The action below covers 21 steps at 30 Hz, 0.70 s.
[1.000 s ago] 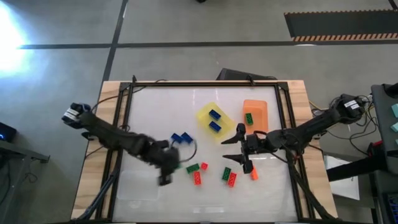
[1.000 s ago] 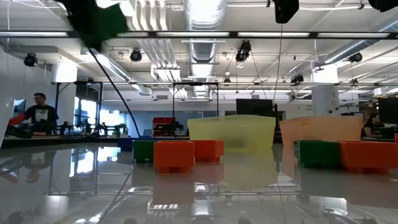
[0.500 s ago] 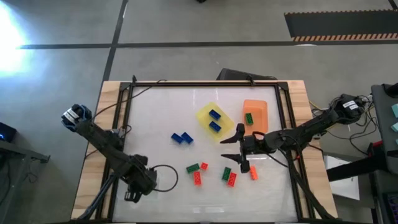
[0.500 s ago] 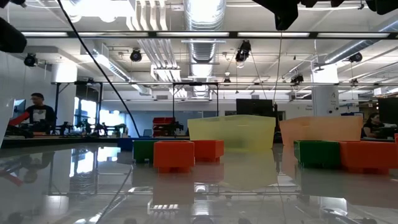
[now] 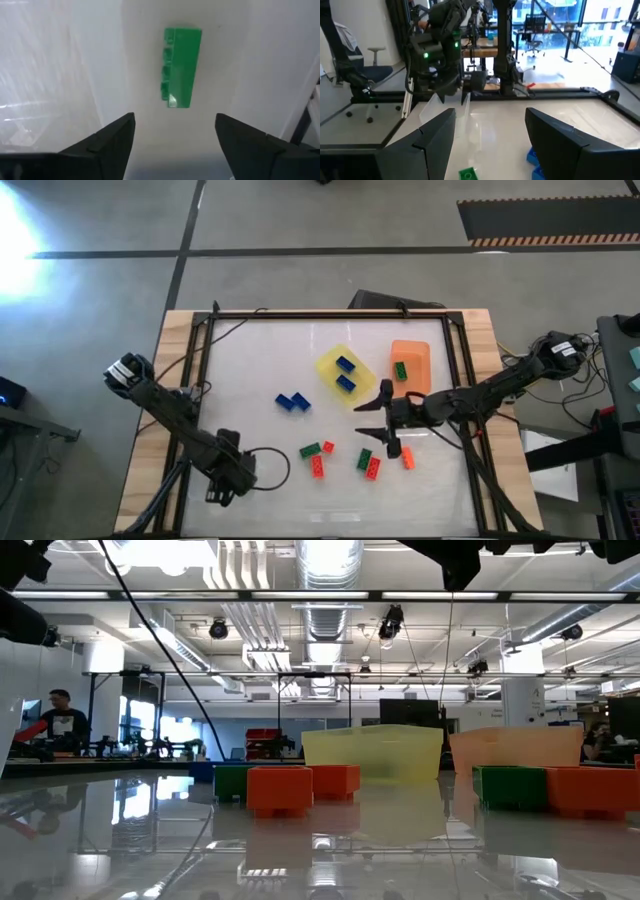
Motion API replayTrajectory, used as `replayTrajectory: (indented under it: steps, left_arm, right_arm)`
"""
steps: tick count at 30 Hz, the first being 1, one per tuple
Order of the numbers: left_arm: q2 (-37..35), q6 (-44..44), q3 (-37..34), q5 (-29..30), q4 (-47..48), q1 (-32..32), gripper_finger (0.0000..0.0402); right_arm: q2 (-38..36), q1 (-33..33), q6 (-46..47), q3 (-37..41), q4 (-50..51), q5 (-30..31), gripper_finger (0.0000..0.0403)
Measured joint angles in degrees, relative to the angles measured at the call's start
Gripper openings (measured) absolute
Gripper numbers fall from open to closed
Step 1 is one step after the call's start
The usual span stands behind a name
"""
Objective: Sort & place blocks by color
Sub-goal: Put the blue game piece into the yellow bin
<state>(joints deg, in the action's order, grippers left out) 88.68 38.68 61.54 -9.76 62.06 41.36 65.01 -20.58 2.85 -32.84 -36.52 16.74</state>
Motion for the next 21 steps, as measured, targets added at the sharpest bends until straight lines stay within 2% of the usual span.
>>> replayTrajectory:
  steps: [4, 9, 16, 21]
  left_arm:
    - [-0.37, -0.02, 2.53, 0.58, -0.02, -0.42, 0.0263]
    - [-0.37, -1.81, 7.47, 7.28, -0.10, -2.21, 0.0264]
    - [-0.41, -14.17, 13.17, 16.46, -0.11, -7.60, 0.0265]
    - [-0.41, -24.87, 13.94, 18.69, -0.13, -14.22, 0.0265]
  right_arm:
    - [0.00, 0.00, 1.77, -0.09, 2.33, 0.01, 0.0233]
    - [0.02, 0.00, 2.10, -0.09, 3.69, 2.56, 0.0233]
    - [0.00, -0.02, 1.67, -0.09, 3.73, 2.81, 0.0233]
    - [0.00, -0.04, 2.41, -0.09, 5.90, 2.81, 0.0233]
